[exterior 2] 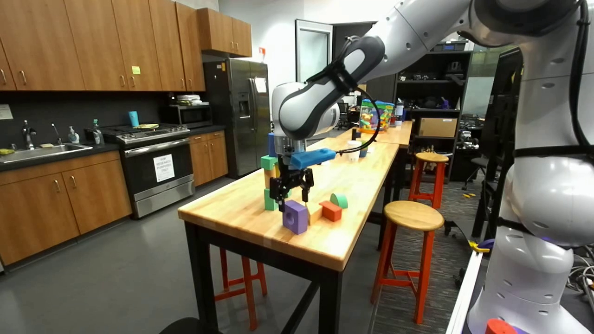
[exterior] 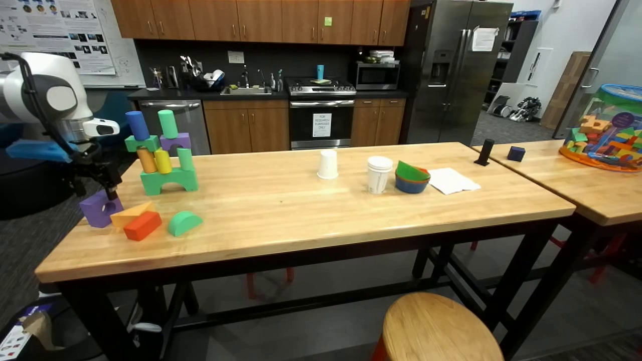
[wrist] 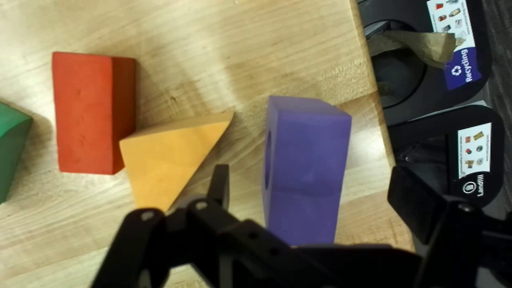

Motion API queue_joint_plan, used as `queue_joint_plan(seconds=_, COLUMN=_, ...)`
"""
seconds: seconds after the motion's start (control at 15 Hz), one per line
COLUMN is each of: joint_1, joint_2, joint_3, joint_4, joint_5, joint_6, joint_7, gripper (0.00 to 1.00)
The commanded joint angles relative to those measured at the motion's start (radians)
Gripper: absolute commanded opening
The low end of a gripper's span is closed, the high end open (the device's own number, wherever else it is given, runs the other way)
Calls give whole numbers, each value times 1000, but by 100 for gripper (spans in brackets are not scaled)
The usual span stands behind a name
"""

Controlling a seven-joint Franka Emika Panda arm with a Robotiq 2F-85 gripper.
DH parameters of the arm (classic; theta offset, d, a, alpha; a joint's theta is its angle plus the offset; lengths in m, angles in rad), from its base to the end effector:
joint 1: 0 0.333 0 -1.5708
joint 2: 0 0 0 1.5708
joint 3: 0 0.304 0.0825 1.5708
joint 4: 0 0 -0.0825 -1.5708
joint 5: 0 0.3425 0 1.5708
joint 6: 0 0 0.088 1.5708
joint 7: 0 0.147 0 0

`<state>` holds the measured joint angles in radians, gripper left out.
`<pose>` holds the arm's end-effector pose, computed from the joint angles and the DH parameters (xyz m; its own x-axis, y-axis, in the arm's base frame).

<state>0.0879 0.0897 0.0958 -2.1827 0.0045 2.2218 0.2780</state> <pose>0.4962 0.0924 0.3193 0.9939 -0.0971 -0.0516 -0.0971 -0.9953 0.0022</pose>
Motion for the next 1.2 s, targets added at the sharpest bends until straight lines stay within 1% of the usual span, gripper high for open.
queue_joint_plan(seconds=0.0, joint_1=1, joint_2=3, joint_3=-10, joint_4=4, joint_5=-2, joint_6=2, joint_7=-21, gripper=73)
queue_joint_plan(seconds=0.07, joint_1=1, joint_2=5, joint_3=-11, joint_4=4, joint_5=-4, joint_6=4, joint_7=-22, gripper=68)
queue_joint_plan(seconds=0.27, joint_1=1, joint_2=5, joint_3=-14, joint_4=6, joint_5=-3, joint_6=2, joint_7=-28, gripper=45)
queue_joint_plan(seconds=0.33, joint_1=0, joint_2=6, joint_3=-15, joint_4=6, joint_5=-2, joint_6=3, joint_7=-31, gripper=36)
queue_joint_plan(seconds=0.53, joint_1=-2, joint_2=3, joint_3=-15, joint_4=4, joint_5=11, joint_6=0, joint_7=-45, gripper=15)
queue_joint_plan(seconds=0.73, joint_1=-3, joint_2=-5, joint_3=-11, joint_4=2, joint_5=37, joint_6=-14, joint_7=-83, gripper=15)
queue_joint_plan(seconds=0.87, joint_1=-3, joint_2=-34, joint_3=-9, joint_4=8, joint_5=55, joint_6=-42, joint_7=-109, gripper=15)
queue_joint_plan(seconds=1.0, joint_1=-5, joint_2=-68, joint_3=-10, joint_4=39, joint_5=68, joint_6=-116, joint_7=-135, gripper=15)
queue_joint_plan(seconds=1.13, joint_1=-3, joint_2=-115, joint_3=-10, joint_4=82, joint_5=56, joint_6=-202, joint_7=-163, gripper=15)
